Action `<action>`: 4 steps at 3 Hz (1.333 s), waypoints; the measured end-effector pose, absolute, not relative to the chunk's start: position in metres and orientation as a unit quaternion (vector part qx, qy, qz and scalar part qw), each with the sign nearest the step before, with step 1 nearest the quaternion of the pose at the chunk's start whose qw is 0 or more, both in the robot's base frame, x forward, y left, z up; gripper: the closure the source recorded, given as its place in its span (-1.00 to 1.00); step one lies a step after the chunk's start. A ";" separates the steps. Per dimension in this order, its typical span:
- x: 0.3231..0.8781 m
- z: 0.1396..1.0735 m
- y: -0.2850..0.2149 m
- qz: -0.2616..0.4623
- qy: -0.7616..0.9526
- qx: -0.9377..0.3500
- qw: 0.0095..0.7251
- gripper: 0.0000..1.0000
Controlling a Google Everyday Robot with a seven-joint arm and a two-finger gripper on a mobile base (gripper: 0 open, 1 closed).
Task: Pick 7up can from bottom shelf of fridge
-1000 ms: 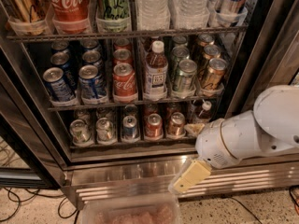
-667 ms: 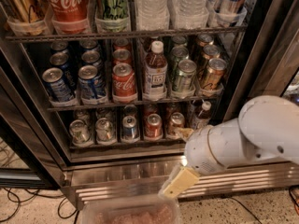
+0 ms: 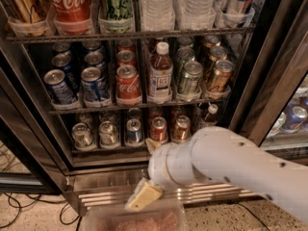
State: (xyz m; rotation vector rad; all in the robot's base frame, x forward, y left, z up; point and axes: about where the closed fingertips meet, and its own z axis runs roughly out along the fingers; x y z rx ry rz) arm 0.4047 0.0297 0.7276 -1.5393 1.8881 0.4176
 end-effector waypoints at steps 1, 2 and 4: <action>0.410 0.704 0.071 0.149 0.718 -0.589 0.341 -1.00; 0.427 0.683 0.093 0.144 0.733 -0.560 0.359 -1.00; 0.453 0.673 0.115 0.147 0.739 -0.527 0.394 -1.00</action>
Offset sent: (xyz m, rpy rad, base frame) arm 0.0600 0.1024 -0.0742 0.0781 -0.0833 -0.1989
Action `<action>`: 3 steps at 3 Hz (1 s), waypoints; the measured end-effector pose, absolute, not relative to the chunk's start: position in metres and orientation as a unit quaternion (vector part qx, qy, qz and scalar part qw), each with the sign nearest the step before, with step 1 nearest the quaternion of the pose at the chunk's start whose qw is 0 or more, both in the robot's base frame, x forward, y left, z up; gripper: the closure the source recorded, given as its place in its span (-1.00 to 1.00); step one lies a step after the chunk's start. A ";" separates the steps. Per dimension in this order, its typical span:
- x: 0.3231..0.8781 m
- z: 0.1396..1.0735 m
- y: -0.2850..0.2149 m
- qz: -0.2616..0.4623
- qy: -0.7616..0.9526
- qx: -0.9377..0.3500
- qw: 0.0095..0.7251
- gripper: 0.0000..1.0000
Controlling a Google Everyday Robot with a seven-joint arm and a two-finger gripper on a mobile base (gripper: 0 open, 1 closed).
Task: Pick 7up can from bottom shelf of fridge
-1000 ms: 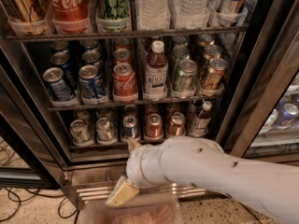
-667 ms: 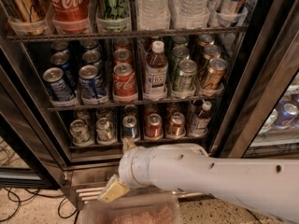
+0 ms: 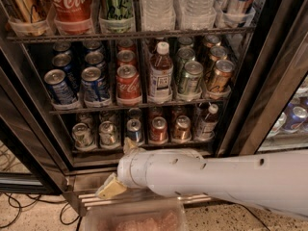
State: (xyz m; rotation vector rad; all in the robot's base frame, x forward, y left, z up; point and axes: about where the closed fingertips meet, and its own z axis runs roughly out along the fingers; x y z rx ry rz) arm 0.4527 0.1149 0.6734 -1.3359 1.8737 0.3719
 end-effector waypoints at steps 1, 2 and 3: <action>0.452 0.673 0.111 0.133 0.738 -0.528 0.399 -1.00; 0.457 0.668 0.106 0.108 0.736 -0.524 0.415 -1.00; 0.465 0.658 0.123 0.096 0.732 -0.513 0.438 -1.00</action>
Offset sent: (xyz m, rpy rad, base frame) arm 0.0148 0.0375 -0.0217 -0.0591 -0.1602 -0.0955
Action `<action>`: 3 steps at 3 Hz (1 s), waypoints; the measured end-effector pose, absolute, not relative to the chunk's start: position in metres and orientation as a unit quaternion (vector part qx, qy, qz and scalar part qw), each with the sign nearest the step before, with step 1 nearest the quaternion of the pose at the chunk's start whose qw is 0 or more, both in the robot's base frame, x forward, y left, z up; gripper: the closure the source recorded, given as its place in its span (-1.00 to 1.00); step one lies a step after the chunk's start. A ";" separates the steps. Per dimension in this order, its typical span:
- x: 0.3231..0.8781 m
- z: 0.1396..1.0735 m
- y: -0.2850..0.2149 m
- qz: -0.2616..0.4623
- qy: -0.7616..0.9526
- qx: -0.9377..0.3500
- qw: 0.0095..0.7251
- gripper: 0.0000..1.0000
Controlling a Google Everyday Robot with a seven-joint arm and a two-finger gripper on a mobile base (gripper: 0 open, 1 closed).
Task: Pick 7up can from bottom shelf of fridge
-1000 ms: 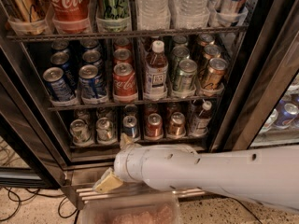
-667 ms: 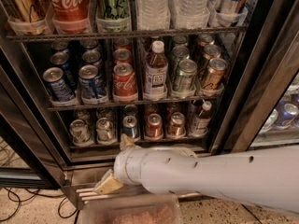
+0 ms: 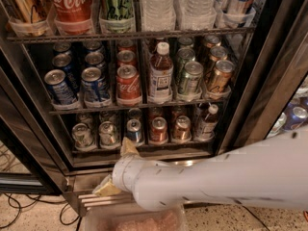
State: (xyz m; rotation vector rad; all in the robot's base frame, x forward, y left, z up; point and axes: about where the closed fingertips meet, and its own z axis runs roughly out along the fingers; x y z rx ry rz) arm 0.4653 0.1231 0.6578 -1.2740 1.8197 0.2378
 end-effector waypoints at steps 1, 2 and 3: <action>0.472 0.647 0.144 0.094 0.732 -0.492 0.462 -1.00; 0.478 0.632 0.158 0.101 0.735 -0.462 0.486 -1.00; 0.486 0.619 0.162 0.111 0.740 -0.430 0.506 -1.00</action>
Offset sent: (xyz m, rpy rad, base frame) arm 0.0209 0.0484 -0.0476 0.1753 -0.0721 -0.1420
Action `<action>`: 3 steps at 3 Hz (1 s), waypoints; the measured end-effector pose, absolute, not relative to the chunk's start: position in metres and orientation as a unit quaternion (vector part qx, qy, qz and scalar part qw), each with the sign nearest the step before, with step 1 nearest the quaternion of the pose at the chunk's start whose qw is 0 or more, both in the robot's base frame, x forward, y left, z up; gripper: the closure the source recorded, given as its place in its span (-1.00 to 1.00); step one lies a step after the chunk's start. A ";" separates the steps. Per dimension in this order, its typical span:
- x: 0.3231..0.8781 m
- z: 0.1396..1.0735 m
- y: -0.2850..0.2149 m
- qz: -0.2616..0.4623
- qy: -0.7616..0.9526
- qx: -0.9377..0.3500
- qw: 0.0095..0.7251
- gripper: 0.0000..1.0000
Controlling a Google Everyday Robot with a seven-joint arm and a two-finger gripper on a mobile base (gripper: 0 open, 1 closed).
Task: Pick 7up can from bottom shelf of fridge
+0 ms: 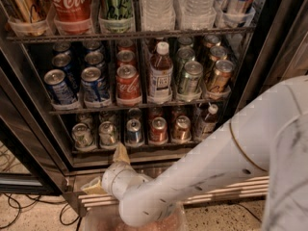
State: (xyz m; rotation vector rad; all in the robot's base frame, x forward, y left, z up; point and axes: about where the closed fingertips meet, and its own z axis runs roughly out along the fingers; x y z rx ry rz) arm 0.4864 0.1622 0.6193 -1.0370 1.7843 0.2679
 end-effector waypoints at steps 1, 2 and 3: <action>0.498 0.609 0.165 0.126 0.739 -0.411 0.519 -1.00; 0.496 0.607 0.167 0.129 0.736 -0.416 0.519 -1.00; 0.498 0.606 0.167 0.128 0.732 -0.409 0.530 -1.00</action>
Offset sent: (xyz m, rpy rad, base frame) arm 0.0101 0.0015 -0.0092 0.0444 -0.0002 -0.0162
